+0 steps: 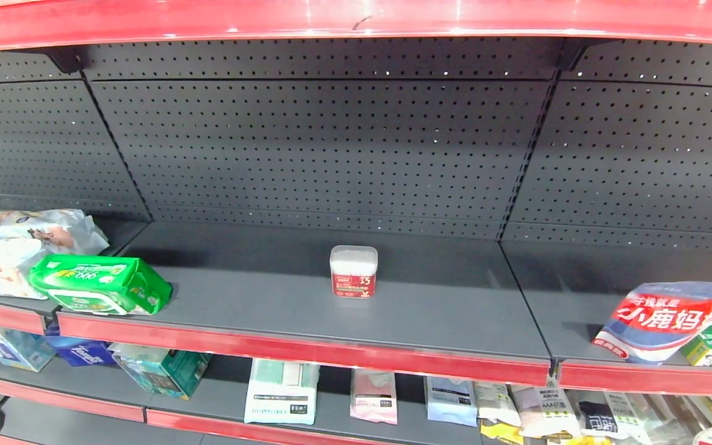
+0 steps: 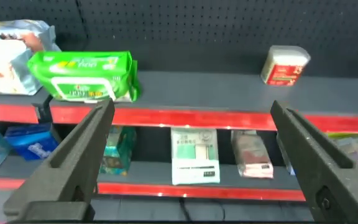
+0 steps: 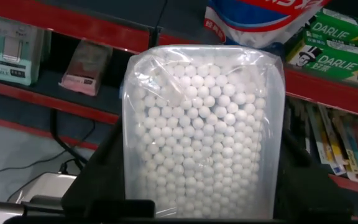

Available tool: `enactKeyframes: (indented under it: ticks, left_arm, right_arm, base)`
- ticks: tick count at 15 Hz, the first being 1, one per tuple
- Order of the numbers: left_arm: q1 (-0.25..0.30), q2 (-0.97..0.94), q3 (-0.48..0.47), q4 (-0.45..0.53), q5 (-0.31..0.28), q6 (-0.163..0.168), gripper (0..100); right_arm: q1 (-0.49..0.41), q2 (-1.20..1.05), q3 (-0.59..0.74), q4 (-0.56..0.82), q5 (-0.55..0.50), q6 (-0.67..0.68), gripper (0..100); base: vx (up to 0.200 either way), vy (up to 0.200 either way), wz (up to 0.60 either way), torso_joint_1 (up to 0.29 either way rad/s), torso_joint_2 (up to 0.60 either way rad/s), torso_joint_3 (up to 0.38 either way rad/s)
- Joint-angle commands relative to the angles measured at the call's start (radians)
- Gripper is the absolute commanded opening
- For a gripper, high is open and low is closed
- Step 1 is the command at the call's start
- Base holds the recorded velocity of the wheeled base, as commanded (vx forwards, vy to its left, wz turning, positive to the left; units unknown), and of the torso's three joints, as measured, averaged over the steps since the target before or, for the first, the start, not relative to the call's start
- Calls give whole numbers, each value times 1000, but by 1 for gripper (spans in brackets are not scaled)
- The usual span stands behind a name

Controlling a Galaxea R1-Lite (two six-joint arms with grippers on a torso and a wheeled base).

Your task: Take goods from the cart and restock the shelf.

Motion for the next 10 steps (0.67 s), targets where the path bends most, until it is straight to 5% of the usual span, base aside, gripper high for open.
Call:
enactKeyframes:
  ticks: [1, 3, 4, 6, 10]
  left_arm:
    - [0, 516, -187, -59, -4, 73, 100]
    - [-9, 677, -191, -137, -90, 156, 100]
    - [-8, 732, -193, -172, -146, 162, 100]
    - [-8, 948, -221, -332, -329, 221, 100]
    - [-5, 1246, -337, -366, -613, 405, 100]
  right_arm:
    - [-2, -71, 15, 0, -8, -11, 0]
    - [-8, -82, 32, -3, -41, -17, 0]
    - [-4, -89, 30, -5, -34, -13, 0]
    - [0, -131, 50, -5, 20, -2, 0]
    - [-13, -148, 47, -3, 15, -2, 0]
  base:
    - [0, 0, 0, 0, 0, 0]
    - [0, 0, 0, 0, 0, 0]
    - [0, 0, 0, 0, 0, 0]
    - [0, 0, 0, 0, 0, 0]
    - [0, 0, 0, 0, 0, 0]
